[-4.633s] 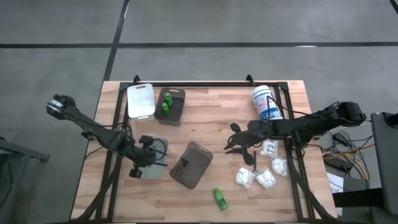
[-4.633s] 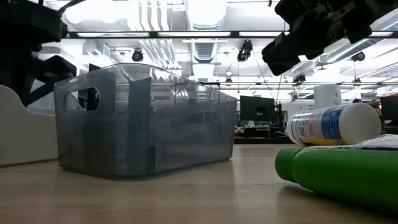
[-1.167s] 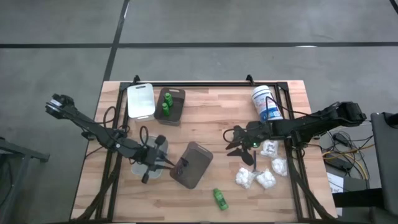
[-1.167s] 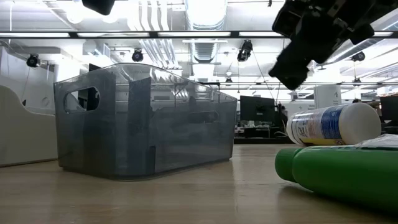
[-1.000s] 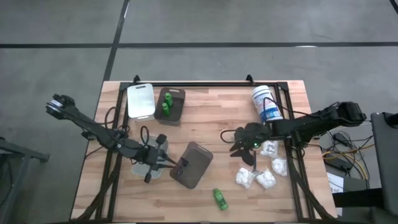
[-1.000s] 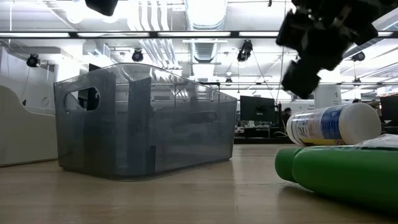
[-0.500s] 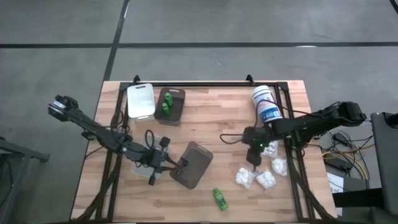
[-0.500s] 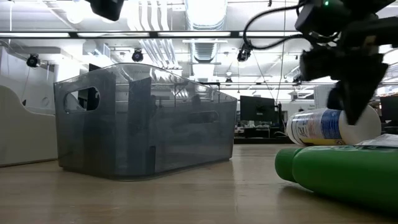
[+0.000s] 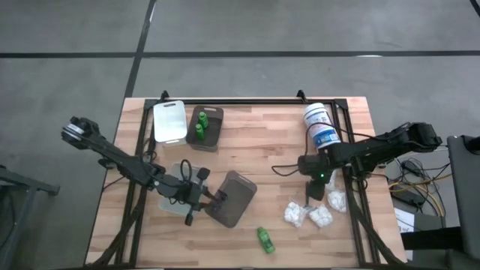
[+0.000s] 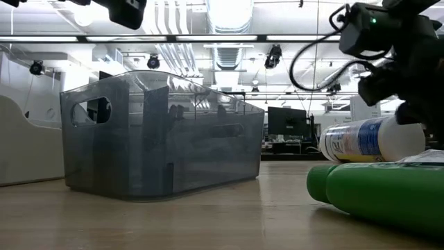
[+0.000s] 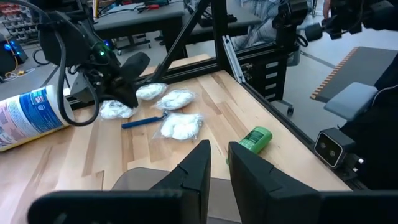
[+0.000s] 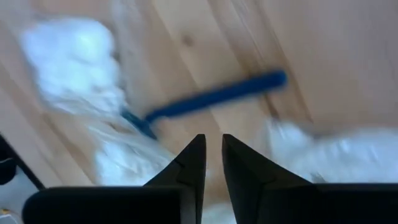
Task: Pick & Place Travel size toiletries
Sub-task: Put the cotton pack into the white bin
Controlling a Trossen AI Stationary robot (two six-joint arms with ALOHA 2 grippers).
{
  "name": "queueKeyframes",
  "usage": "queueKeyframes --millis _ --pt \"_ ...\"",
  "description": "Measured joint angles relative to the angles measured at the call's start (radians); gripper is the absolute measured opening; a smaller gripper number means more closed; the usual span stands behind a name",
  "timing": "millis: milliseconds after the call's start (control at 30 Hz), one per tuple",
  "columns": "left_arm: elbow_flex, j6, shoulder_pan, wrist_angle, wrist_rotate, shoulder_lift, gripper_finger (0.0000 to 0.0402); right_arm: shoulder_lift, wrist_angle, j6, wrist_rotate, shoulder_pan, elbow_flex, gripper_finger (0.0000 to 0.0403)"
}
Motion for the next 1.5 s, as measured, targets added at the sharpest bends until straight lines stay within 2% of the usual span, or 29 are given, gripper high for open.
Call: queueKeyframes --millis 133,400,600,1033,1167,1333,1500 --pt "0.001 0.000 0.001 0.016 0.000 0.023 0.0062 0.000 -0.088 0.039 0.023 0.000 0.000 0.0043" --pt "0.003 0.000 0.002 0.019 0.000 0.037 0.0062 0.000 -0.117 0.046 0.196 0.000 0.000 0.0051" --pt "0.007 0.000 0.002 0.019 0.000 0.037 0.0062 0.000 -0.118 0.046 0.211 0.000 0.000 0.0064" --pt "0.007 -0.001 0.002 0.018 0.000 0.036 0.0062 0.001 -0.126 0.045 0.213 0.000 -0.003 0.0158" --pt "0.007 -0.001 0.002 0.018 0.000 0.036 0.0062 0.004 -0.126 0.051 0.219 0.000 -0.025 0.0175" --pt "0.007 -0.001 0.002 0.017 0.000 0.036 0.0062 0.017 -0.129 0.095 0.266 0.000 -0.072 0.0172" --pt "0.006 -0.001 0.002 0.018 0.000 0.036 0.0062 0.042 -0.127 0.096 0.269 0.000 -0.092 0.0147"
